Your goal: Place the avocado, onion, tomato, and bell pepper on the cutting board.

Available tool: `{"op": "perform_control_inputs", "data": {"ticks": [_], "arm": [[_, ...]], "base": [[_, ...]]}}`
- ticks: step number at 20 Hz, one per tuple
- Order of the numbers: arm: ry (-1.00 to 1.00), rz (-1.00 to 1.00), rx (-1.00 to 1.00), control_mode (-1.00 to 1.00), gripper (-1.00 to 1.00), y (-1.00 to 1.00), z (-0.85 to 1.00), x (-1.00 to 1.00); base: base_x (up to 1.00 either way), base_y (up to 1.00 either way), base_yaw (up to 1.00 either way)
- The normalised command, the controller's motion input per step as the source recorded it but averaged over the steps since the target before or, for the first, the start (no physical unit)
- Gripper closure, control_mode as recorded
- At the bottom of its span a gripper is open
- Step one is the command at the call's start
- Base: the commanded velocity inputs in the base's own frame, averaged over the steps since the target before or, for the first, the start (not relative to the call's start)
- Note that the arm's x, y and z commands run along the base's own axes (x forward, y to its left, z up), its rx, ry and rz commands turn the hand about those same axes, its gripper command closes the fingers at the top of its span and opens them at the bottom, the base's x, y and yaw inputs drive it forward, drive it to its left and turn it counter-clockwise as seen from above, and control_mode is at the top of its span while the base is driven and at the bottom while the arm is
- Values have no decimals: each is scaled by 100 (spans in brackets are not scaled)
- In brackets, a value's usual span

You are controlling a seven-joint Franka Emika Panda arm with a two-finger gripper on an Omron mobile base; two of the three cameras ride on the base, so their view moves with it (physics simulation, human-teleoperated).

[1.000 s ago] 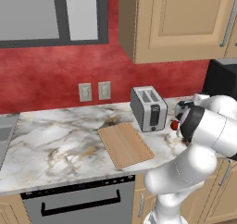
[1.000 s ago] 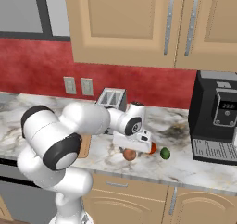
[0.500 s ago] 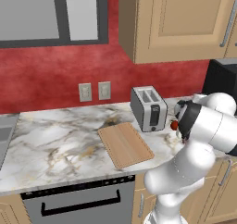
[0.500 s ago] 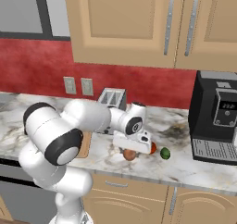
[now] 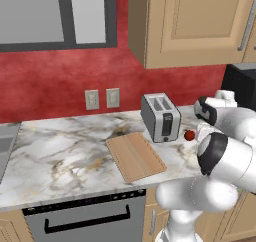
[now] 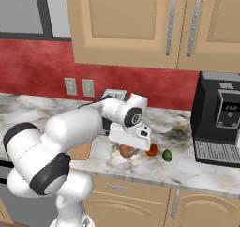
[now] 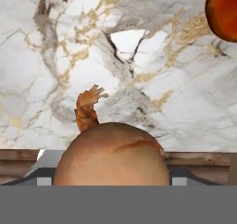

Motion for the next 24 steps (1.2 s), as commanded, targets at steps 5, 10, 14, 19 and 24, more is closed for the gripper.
{"op": "perform_control_inputs", "data": {"ticks": [5, 10, 14, 19, 24], "arm": [[-7, 0, 0, -100, 100, 27, 86, -76], [-15, 0, 0, -100, 100, 29, 88, -84], [-19, 0, 0, -100, 100, 33, 86, -83], [-31, 0, -8, -100, 100, 64, 57, -63], [-37, 2, -14, -100, 100, 88, 48, -23]], "base": [[0, 0, 0], [0, 0, 0], [0, 0, 0], [0, 0, 0], [0, 0, 0]]}}
